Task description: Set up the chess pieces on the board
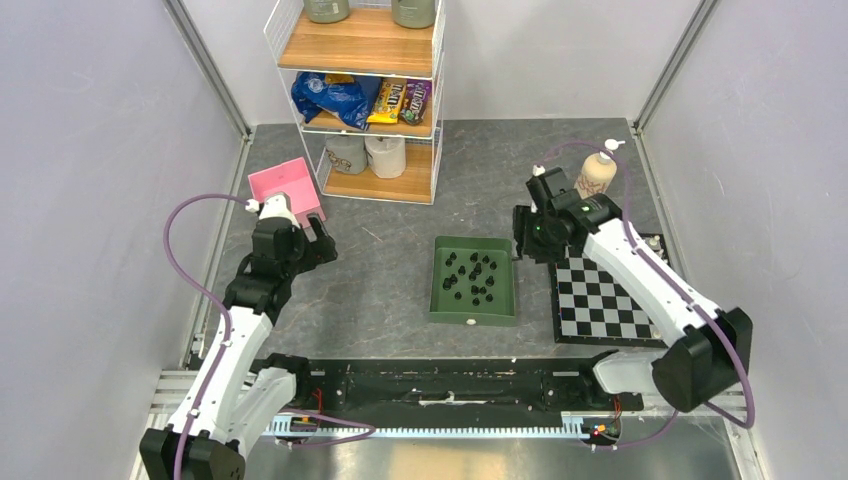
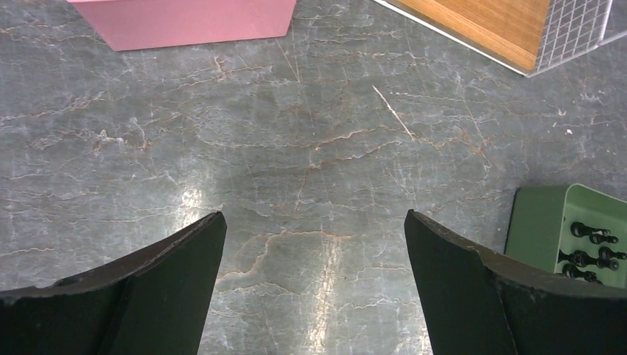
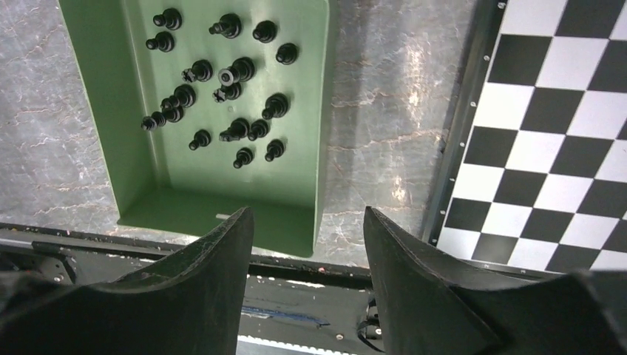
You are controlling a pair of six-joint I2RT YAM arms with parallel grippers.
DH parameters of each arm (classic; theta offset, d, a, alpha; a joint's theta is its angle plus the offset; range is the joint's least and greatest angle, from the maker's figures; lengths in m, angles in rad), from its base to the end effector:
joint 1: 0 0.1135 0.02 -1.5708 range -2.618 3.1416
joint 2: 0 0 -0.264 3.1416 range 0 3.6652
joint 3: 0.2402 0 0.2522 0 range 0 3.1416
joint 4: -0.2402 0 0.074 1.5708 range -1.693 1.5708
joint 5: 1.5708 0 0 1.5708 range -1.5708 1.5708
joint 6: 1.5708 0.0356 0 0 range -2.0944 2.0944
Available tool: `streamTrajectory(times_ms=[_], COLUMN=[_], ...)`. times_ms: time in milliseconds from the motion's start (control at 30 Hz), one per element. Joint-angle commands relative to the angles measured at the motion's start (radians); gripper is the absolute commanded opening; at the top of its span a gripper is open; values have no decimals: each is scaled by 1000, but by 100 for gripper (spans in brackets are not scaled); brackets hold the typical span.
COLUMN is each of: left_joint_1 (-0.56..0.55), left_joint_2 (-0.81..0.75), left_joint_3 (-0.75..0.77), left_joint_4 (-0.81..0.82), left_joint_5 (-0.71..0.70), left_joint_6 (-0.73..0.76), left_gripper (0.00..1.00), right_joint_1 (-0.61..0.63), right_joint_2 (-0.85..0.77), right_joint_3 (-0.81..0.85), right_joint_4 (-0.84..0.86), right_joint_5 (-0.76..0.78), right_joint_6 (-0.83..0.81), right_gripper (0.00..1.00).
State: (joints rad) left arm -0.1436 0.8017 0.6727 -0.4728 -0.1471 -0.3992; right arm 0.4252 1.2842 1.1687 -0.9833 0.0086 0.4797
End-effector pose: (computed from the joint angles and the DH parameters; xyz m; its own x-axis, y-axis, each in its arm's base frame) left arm 0.1760 -0.0202 0.2694 -0.5248 -0.3126 -0.7918 -0.1975 0.9495 -0.2439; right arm 0.2237 0.1010 0.3005 -0.9085 0.0952 -0.4069 0.0117 0.9791 0.2030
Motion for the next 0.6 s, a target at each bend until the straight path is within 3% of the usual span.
streamTrajectory(times_ms=[0,400,567], left_joint_1=[-1,-1,-1], left_joint_2=[2,35,52], left_joint_3=[32,34,37], left_joint_4=[36,39,39], left_joint_5=[52,79,89], left_joint_6=[34,25,23], left_gripper=[98,98,98], right_joint_1=[53,151,155], right_joint_2=[74,282,373], right_joint_3=[67,110,132], right_joint_4=[78,163,187], right_joint_5=[56,124,145], right_joint_6=[38,64,66], right_gripper=[62,43,40])
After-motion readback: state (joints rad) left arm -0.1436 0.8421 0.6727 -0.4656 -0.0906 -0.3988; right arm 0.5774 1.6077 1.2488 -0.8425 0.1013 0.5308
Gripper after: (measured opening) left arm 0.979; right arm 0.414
